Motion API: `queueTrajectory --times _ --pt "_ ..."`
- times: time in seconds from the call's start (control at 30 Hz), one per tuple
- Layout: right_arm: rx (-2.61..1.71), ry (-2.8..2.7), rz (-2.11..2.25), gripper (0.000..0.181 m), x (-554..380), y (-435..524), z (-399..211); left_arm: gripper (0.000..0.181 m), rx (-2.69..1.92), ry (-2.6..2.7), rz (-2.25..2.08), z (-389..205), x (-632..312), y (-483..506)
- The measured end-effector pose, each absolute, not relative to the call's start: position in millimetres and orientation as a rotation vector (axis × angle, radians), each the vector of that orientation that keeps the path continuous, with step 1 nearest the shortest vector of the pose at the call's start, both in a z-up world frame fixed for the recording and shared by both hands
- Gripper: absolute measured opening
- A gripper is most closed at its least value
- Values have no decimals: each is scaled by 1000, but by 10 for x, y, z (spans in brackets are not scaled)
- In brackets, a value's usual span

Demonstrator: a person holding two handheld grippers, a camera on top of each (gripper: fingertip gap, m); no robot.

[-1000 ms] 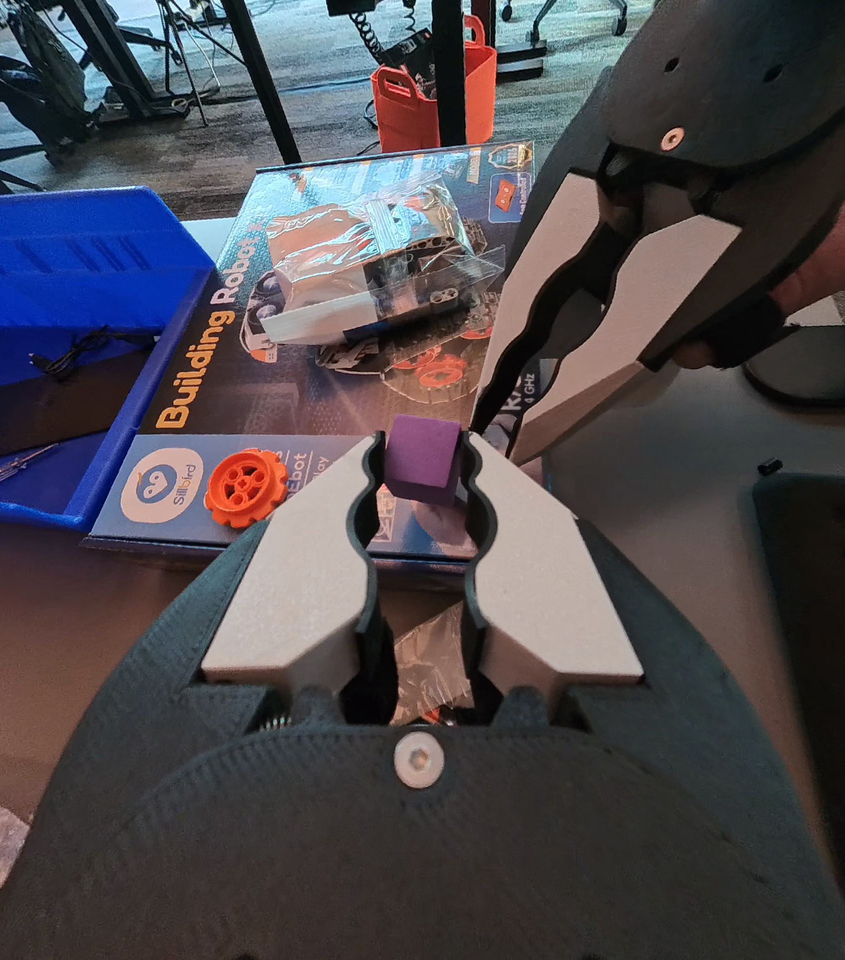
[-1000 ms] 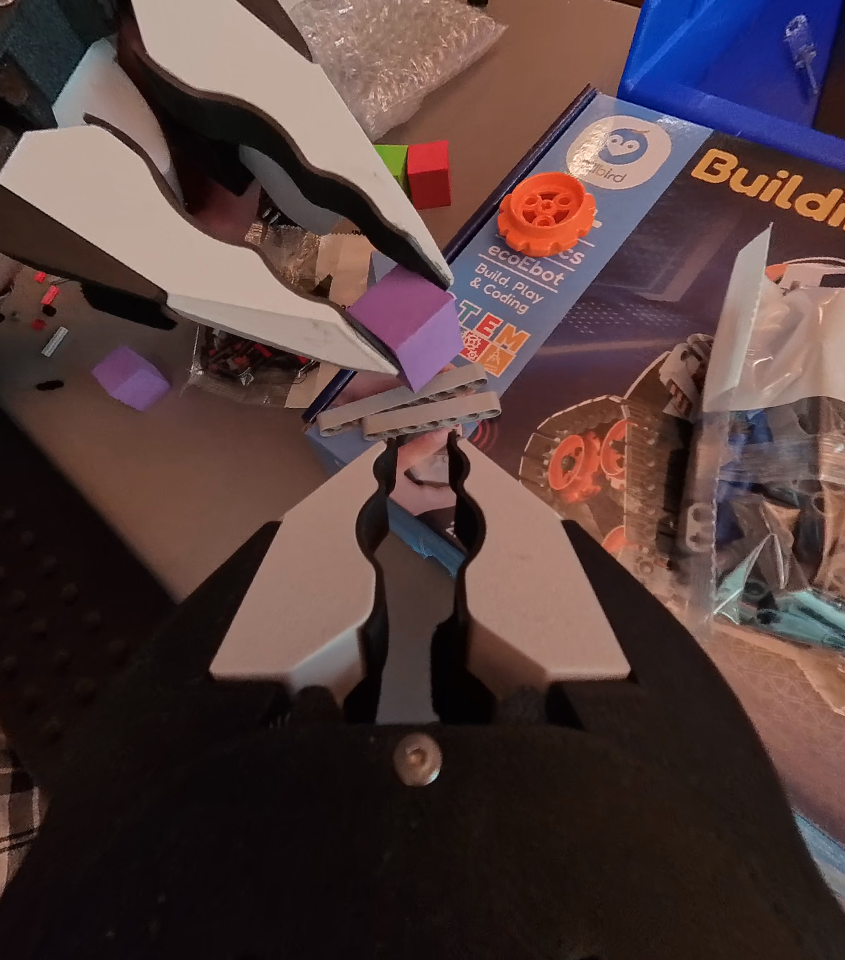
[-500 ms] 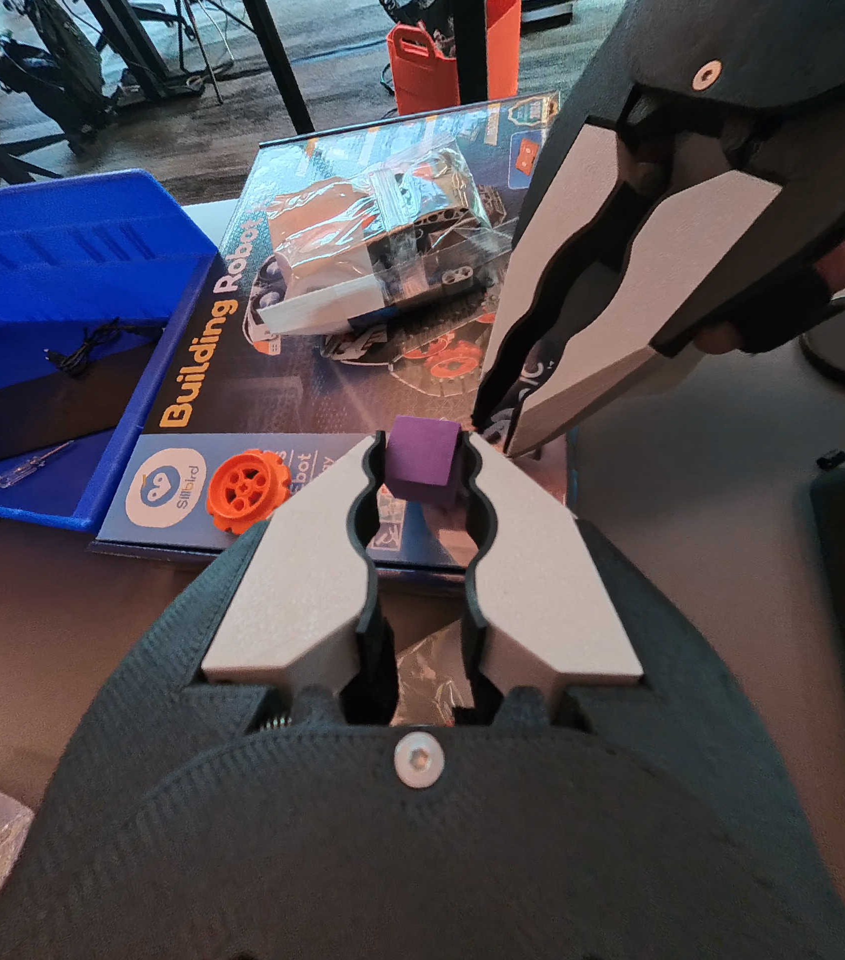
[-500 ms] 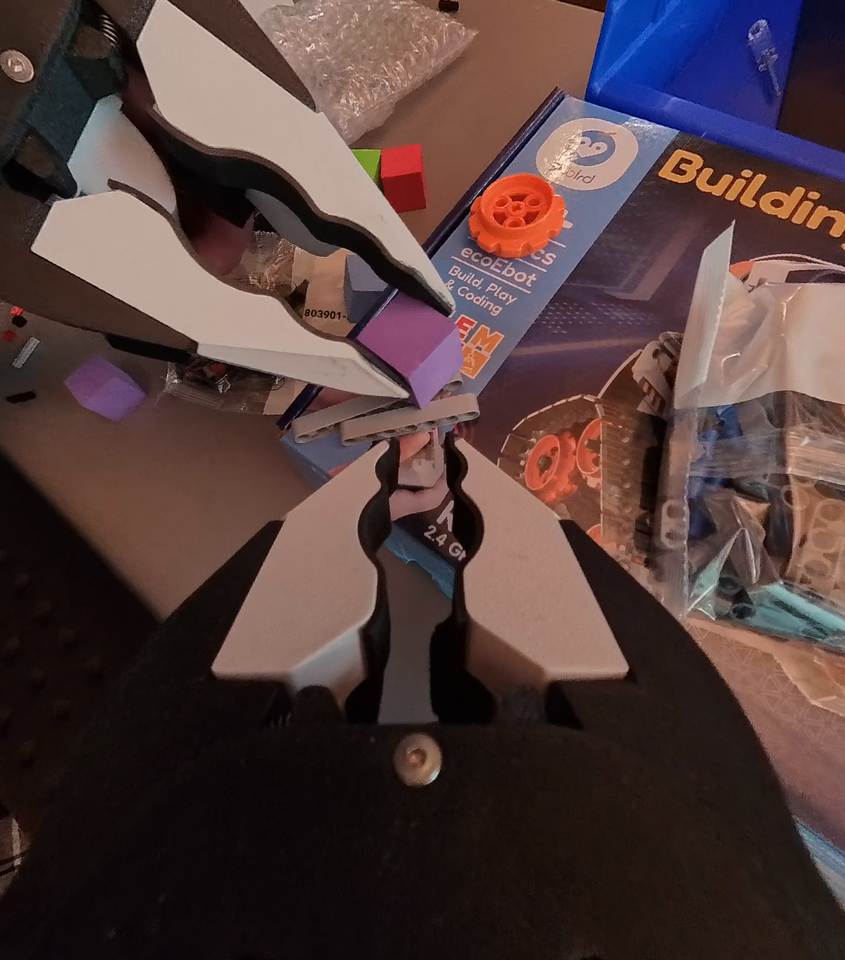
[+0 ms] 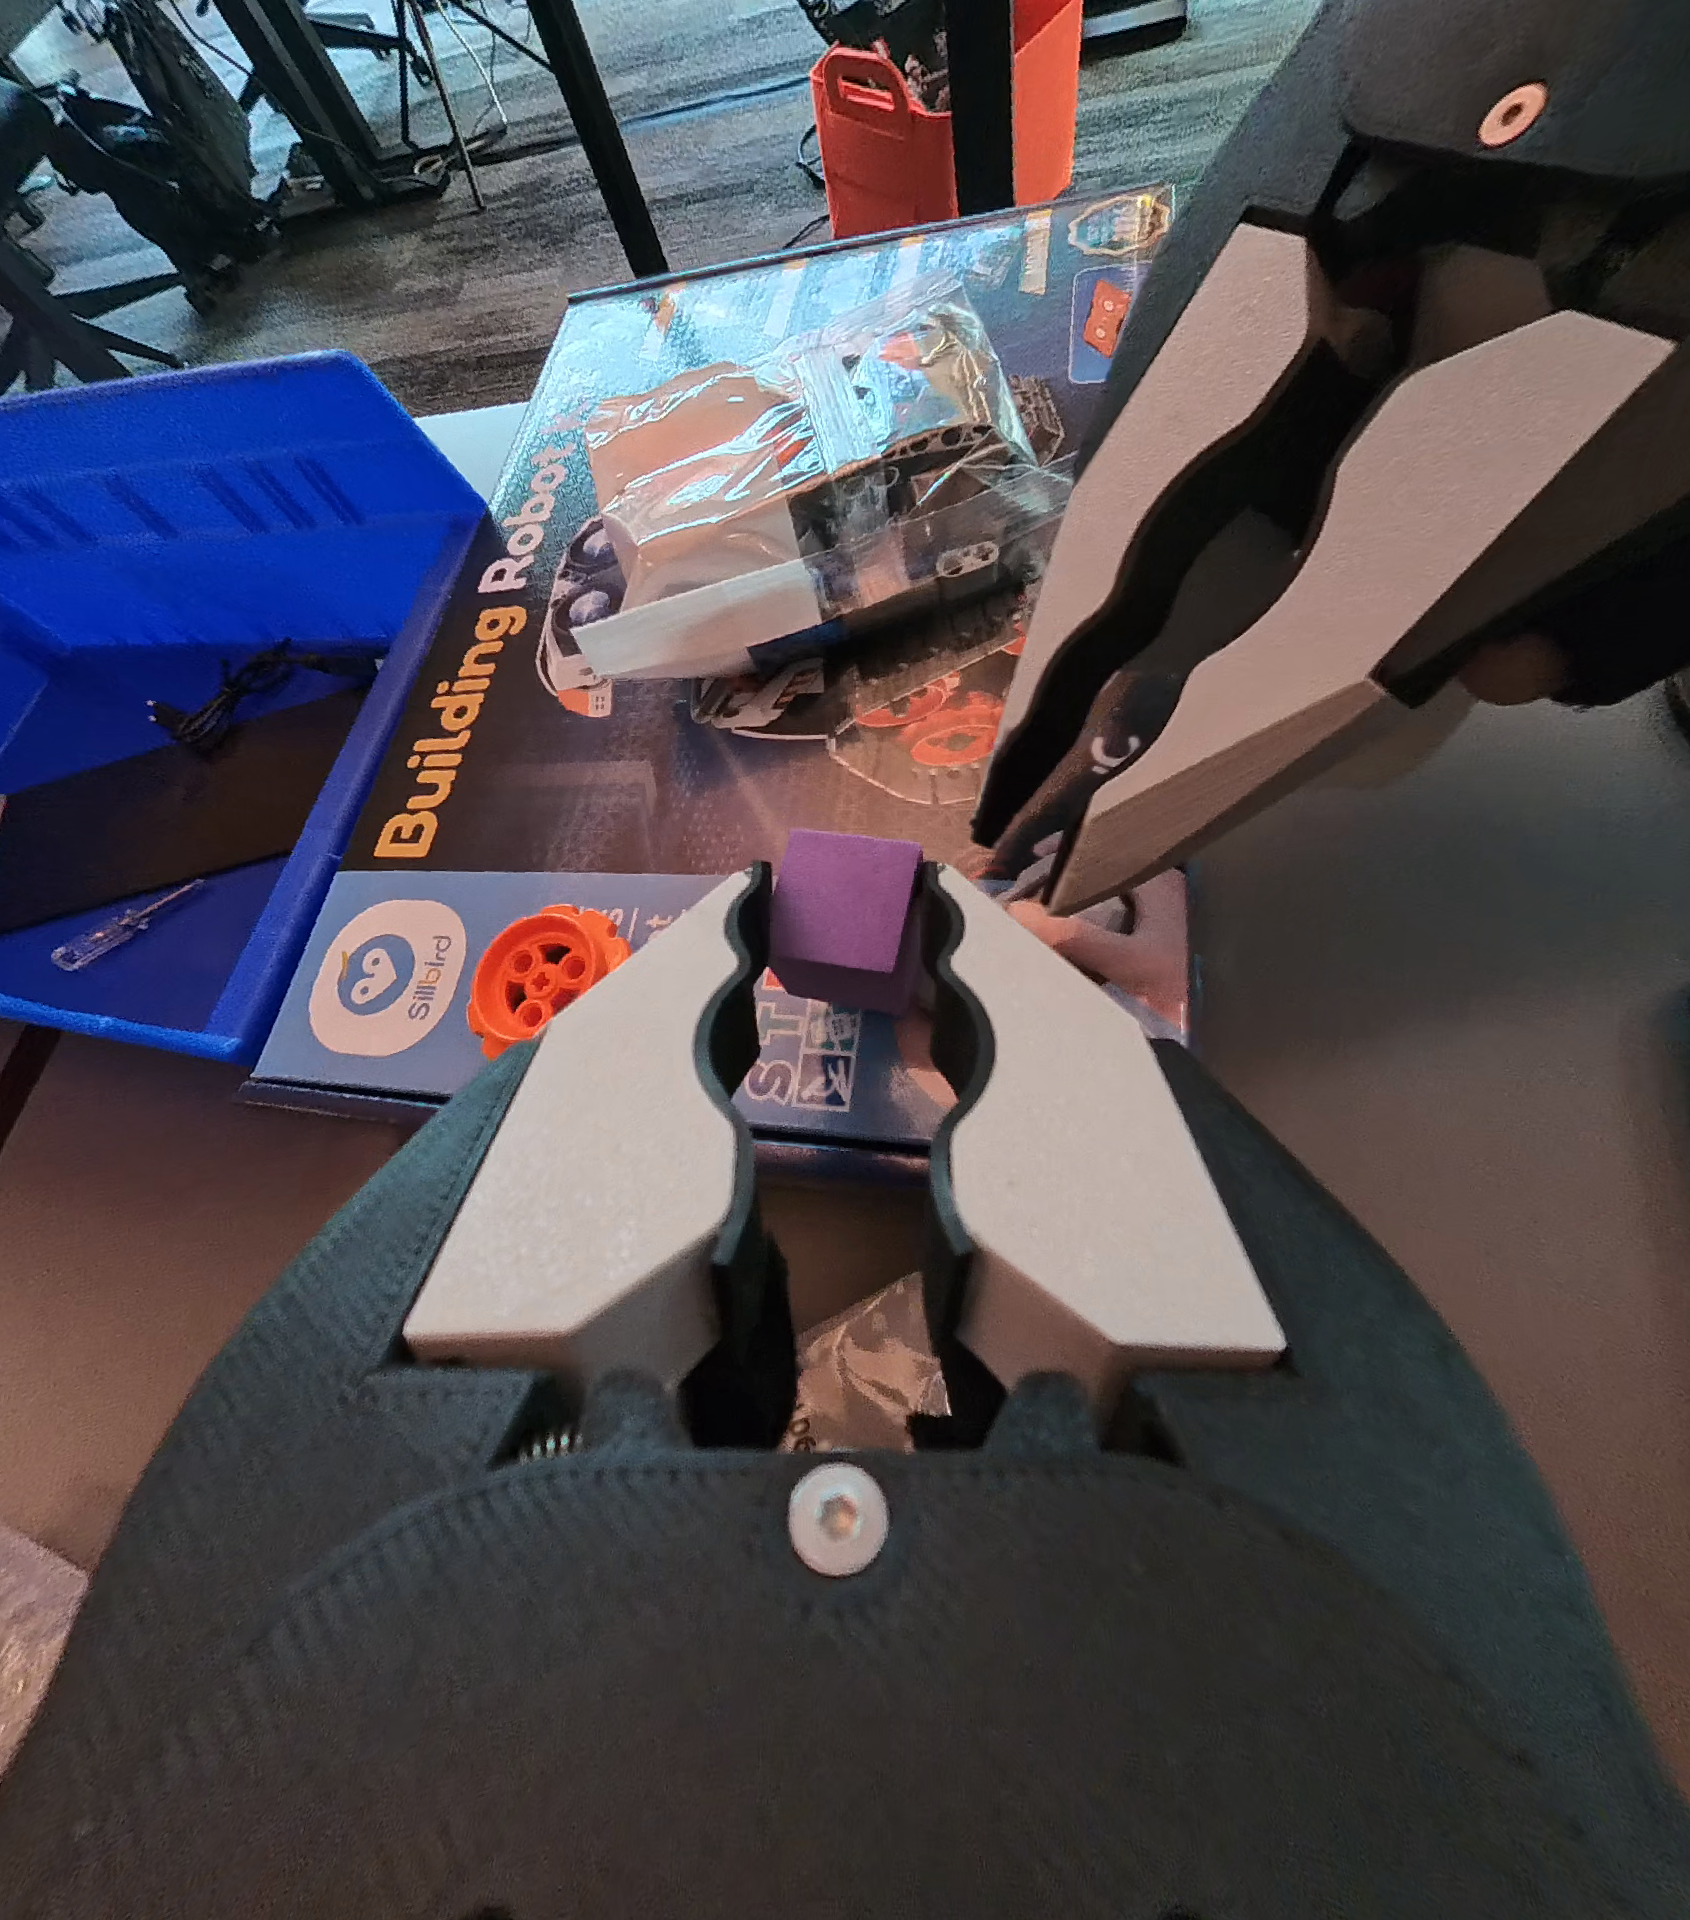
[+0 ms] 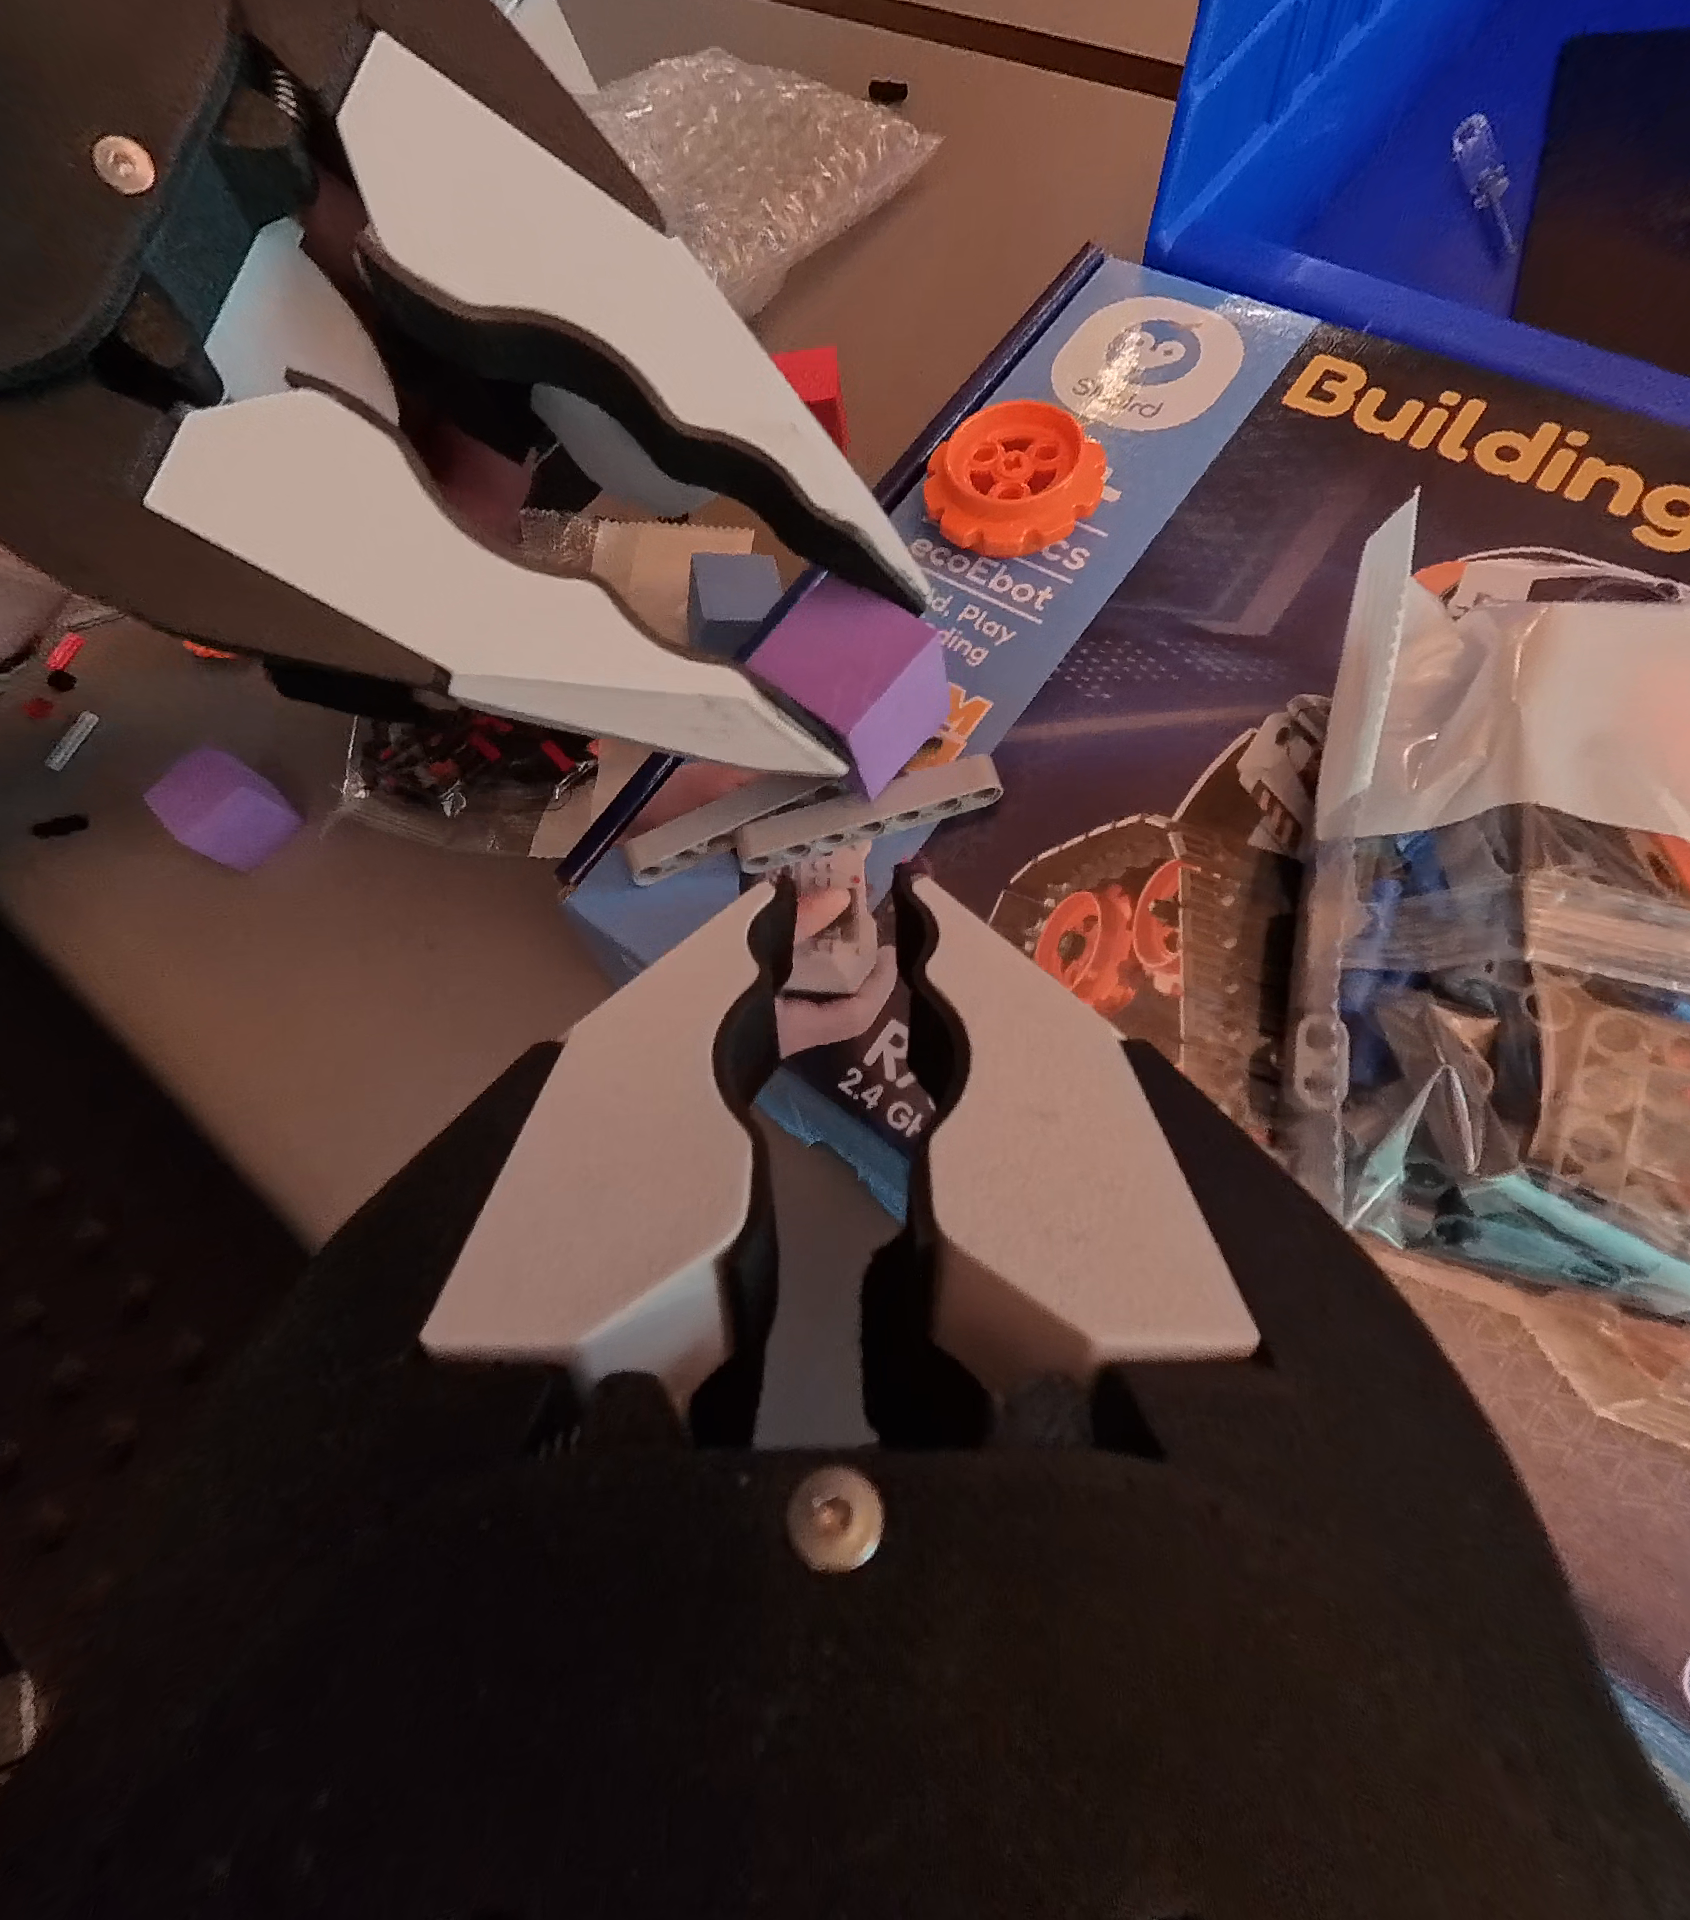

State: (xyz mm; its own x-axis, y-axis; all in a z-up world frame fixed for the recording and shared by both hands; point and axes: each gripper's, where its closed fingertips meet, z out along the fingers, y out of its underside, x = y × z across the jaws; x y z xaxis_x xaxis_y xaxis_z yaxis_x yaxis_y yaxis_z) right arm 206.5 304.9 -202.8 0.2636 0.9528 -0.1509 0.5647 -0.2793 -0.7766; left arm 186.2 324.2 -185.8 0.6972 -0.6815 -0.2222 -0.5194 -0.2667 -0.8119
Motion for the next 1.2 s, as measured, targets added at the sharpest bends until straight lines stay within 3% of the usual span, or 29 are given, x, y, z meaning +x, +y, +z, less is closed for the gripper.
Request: queueTrajectory --times 0.3,1.2 --pt "-1987 -1300 794 27 1882 3148 -2056 27 -1932 876 -225 -1750 1763 3230" --pt "-1972 -1294 834 26 2157 3062 -1946 27 -1886 1091 -295 -1811 2037 3091"
